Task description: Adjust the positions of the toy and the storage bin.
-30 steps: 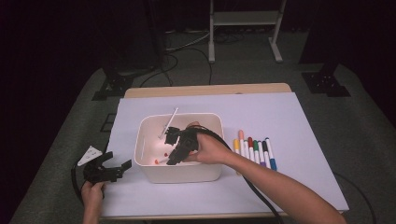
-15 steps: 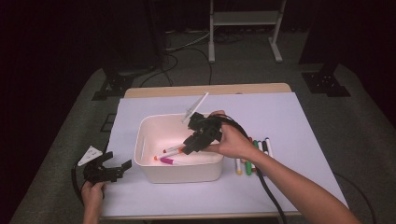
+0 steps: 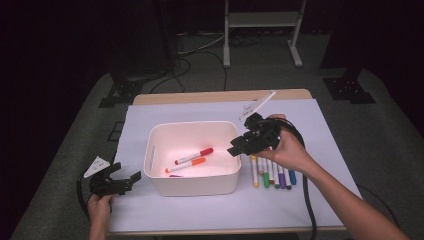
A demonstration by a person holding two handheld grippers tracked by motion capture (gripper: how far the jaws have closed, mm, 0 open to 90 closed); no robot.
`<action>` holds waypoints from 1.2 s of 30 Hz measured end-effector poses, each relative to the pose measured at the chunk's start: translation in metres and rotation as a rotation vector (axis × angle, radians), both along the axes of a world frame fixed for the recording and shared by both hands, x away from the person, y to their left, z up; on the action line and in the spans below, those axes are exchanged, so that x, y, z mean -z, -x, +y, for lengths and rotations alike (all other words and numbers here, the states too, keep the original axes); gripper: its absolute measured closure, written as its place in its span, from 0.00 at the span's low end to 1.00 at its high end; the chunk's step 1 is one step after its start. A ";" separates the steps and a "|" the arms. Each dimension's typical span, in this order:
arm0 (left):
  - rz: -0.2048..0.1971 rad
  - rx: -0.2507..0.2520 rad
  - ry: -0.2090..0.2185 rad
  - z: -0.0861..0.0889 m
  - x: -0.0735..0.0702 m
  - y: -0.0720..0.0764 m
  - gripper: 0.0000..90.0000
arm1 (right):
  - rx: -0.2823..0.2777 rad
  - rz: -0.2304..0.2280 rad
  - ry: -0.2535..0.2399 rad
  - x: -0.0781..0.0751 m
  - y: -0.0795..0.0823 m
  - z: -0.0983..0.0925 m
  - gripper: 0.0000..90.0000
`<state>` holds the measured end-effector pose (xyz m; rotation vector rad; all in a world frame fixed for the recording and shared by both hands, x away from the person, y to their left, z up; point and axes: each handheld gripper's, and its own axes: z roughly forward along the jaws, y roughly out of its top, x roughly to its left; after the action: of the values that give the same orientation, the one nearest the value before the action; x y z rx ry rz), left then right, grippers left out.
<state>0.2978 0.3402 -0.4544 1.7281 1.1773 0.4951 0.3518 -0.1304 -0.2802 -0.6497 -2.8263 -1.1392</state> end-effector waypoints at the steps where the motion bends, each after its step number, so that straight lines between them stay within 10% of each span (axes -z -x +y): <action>1: 0.000 0.000 0.000 0.000 0.000 0.000 0.00 | 0.007 0.003 -0.004 0.000 0.000 -0.004 0.69; 17: -0.001 -0.004 -0.005 -0.001 0.000 0.000 0.00 | 0.216 0.051 -0.009 0.048 0.003 -0.099 0.69; 36: -0.001 -0.003 -0.005 -0.001 0.000 0.000 0.00 | 0.380 0.100 0.058 0.117 -0.001 -0.151 0.69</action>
<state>0.2979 0.3395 -0.4544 1.7302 1.1796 0.5011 0.3524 -0.2819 -0.3974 -1.2517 -2.7311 -1.0303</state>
